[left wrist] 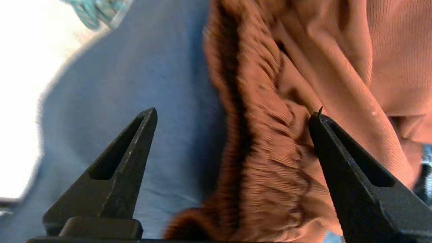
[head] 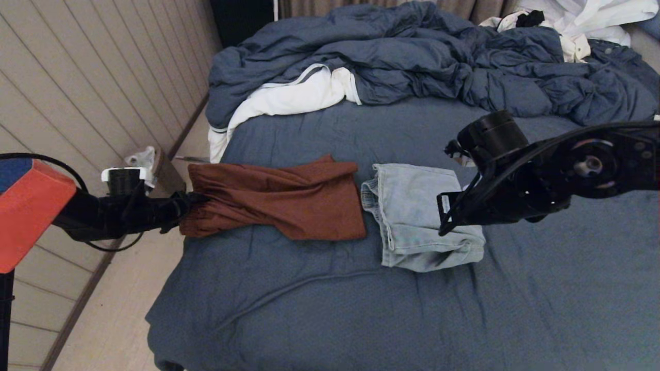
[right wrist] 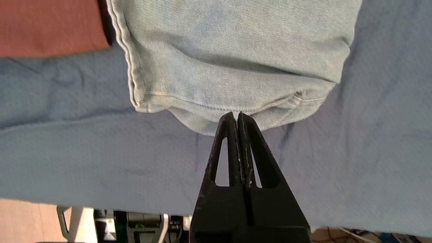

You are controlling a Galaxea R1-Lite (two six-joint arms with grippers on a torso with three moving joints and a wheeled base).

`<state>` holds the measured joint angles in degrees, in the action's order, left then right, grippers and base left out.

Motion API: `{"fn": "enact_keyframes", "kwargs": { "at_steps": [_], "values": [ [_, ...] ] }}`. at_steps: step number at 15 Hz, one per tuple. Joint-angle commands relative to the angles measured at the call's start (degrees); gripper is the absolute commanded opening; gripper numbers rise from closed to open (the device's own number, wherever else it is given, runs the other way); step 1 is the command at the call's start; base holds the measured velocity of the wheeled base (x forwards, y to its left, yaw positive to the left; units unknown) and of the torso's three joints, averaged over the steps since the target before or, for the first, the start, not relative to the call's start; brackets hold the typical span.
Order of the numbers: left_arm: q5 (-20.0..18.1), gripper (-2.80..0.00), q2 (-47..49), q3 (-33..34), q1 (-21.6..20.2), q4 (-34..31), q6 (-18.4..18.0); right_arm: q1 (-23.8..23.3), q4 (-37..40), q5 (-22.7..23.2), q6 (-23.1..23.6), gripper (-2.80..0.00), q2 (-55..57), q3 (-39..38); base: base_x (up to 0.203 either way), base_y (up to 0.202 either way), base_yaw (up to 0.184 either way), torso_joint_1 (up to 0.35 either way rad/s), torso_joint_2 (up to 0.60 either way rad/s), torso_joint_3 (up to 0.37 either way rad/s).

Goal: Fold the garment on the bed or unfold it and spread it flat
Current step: Fold the brown shorts

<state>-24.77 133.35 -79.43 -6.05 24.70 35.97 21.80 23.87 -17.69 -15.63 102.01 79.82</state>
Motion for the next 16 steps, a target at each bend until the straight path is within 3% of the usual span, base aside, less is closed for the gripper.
{"fn": "enact_keyframes", "kwargs": {
  "at_steps": [1, 2, 10, 16],
  "values": [
    [0.0, 0.00, 0.4, 0.0, 1.2, 0.2, 0.7, -0.1, -0.9, -0.1, 0.0, -2.80, 0.7, -0.7, 0.000, 0.000, 0.000, 0.000, 0.00, 0.000],
    [0.0, -2.80, 0.4, 0.2, 1.4, 0.2, 0.7, -0.1, -1.0, -0.1, 0.0, -2.80, 0.7, -0.7, 0.000, 0.000, 0.000, 0.000, 0.00, 0.000],
    [0.0, -2.80, -2.6, 1.5, 1.5, 0.3, 0.9, -0.5, -1.2, 0.3, 0.0, -2.80, 0.3, -0.7, 0.000, 0.000, 0.000, 0.000, 0.00, 0.000],
    [0.2, -2.80, -13.5, 9.4, 1.5, 0.1, 0.6, -2.3, -1.2, 3.6, 0.0, -2.80, -0.8, -1.3, 0.000, 0.000, 0.000, 0.000, 0.00, 0.000]
  ]
}}
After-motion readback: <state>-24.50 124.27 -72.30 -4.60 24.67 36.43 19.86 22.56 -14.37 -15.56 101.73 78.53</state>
